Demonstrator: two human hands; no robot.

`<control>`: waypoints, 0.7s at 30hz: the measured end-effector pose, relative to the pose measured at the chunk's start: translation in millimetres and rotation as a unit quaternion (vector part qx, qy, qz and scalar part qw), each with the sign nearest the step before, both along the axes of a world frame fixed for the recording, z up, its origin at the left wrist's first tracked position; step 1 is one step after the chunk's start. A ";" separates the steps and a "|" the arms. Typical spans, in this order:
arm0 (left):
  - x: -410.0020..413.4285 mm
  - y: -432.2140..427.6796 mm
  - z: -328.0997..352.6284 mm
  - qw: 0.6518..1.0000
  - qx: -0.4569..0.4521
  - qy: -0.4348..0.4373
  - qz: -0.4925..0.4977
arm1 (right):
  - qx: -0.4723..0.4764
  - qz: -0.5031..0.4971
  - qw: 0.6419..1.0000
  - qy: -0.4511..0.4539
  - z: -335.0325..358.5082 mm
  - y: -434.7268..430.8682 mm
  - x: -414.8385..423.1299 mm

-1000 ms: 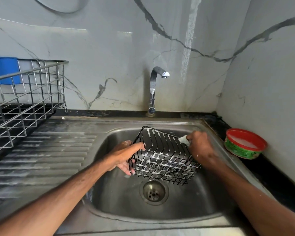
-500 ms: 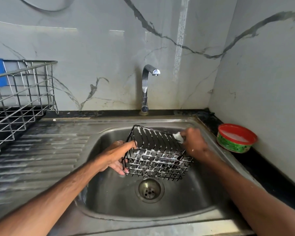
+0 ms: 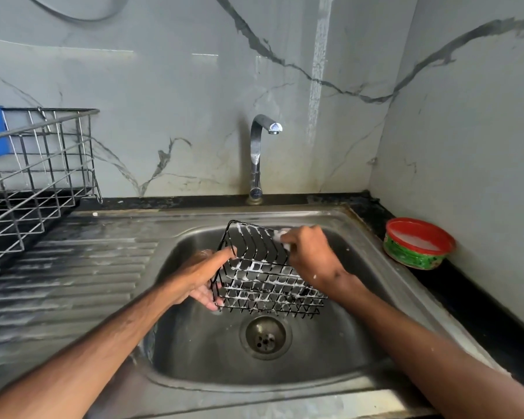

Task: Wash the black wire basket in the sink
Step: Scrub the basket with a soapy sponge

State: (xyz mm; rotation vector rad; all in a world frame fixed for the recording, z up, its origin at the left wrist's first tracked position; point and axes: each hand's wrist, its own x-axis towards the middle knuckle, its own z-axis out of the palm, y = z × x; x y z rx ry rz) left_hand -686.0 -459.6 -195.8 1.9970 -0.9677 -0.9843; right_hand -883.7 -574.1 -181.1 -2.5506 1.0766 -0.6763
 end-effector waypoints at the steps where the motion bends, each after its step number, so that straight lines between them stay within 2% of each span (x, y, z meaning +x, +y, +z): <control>1: -0.1 -0.3 -0.4 1.000 -0.001 -0.002 -0.001 | -0.008 0.030 0.999 -0.022 1.9 9.5 4.6; 4: -0.6 -1.4 -1.8 1.000 -0.007 -0.010 -0.004 | -0.050 0.122 0.989 -0.066 3.1 28.3 14.9; 7: -0.8 -1.0 -2.2 1.000 -0.007 -0.008 -0.003 | -0.060 0.182 0.979 -0.070 2.4 33.4 16.0; 12: -1.9 0.0 -1.6 1.000 -0.009 -0.010 -0.004 | -0.042 0.162 0.984 -0.068 0.7 29.8 11.8; 15: -1.4 0.2 -2.0 1.000 -0.003 -0.005 -0.004 | -0.044 0.152 0.987 -0.030 -2.8 28.5 10.7; 21: -3.6 1.6 2.9 1.000 0.005 0.003 0.008 | -0.065 0.221 0.973 -0.012 -1.3 33.9 6.4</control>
